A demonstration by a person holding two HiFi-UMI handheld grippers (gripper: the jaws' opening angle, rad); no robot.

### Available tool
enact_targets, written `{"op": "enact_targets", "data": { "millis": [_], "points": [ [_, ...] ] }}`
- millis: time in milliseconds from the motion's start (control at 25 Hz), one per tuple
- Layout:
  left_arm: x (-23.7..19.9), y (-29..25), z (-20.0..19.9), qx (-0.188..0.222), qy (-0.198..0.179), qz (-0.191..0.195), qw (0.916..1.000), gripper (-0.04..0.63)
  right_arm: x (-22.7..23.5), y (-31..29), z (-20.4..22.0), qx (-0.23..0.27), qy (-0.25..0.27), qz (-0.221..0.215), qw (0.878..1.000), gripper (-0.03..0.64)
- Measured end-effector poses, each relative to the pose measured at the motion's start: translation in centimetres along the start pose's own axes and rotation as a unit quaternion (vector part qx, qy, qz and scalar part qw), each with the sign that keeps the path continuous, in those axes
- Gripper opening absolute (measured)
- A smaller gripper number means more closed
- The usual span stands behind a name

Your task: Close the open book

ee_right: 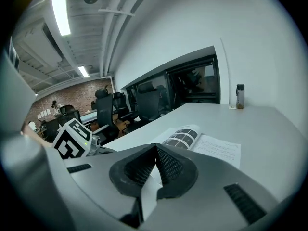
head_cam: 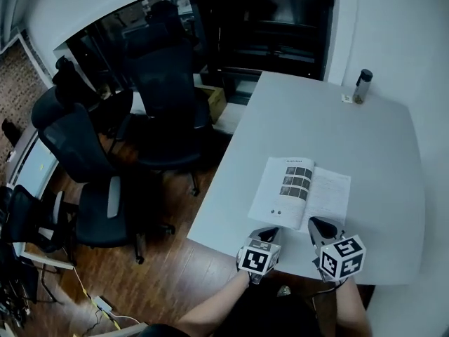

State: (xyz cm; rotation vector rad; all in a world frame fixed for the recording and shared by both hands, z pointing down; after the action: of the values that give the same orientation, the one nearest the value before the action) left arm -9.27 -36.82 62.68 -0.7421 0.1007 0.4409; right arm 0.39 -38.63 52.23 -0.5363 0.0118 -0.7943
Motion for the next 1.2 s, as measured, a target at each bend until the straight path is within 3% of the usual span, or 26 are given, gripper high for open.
{"op": "enact_targets", "data": {
  "millis": [200, 320, 520, 600, 720, 960, 1200],
  "points": [
    [-0.2, -2.0, 0.4, -0.035, -0.01, 0.022, 0.9991, 0.005, 0.2, -0.1, 0.0, -0.009, -0.017, 0.034, 0.999, 0.005],
    [-0.3, -2.6, 1.2, -0.069, -0.008, 0.012, 0.9975, 0.005, 0.6, 0.1, -0.4, -0.005, -0.019, 0.038, 0.999, 0.005],
    [-0.9, -3.5, 1.6, -0.089, 0.012, -0.025, 0.9956, 0.005, 1.5, 1.0, -1.3, 0.011, -0.015, 0.023, 1.0, 0.005],
    [-1.3, -3.4, 1.2, -0.086, 0.024, -0.043, 0.9951, 0.005, 2.1, 1.6, -1.3, 0.016, -0.015, 0.019, 1.0, 0.005],
    [-1.0, -2.9, 0.1, -0.041, 0.027, -0.057, 0.9972, 0.005, 2.9, 2.5, -0.9, 0.02, -0.017, 0.014, 1.0, 0.005],
    [0.3, -2.0, -0.5, 0.02, -0.055, -0.113, 0.9919, 0.005, 4.1, 3.9, -0.7, 0.042, -0.023, 0.013, 0.999, 0.005],
    [2.6, -1.1, -1.5, 0.049, -0.134, -0.128, 0.9815, 0.005, 4.6, 5.5, -0.8, 0.057, -0.021, 0.018, 0.998, 0.005]
  ]
}}
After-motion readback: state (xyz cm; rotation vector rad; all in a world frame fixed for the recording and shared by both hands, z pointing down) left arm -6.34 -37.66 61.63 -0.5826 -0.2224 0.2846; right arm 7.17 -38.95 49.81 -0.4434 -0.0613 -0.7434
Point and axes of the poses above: the fingertips, and each gripper's own axes: y backward along the fingers, x to its right, z out of its underside, the point moved 2 cm from there along y, backward along the fingers, and after that the axes turned 5 degrees about -z, right-handed, at the moved point
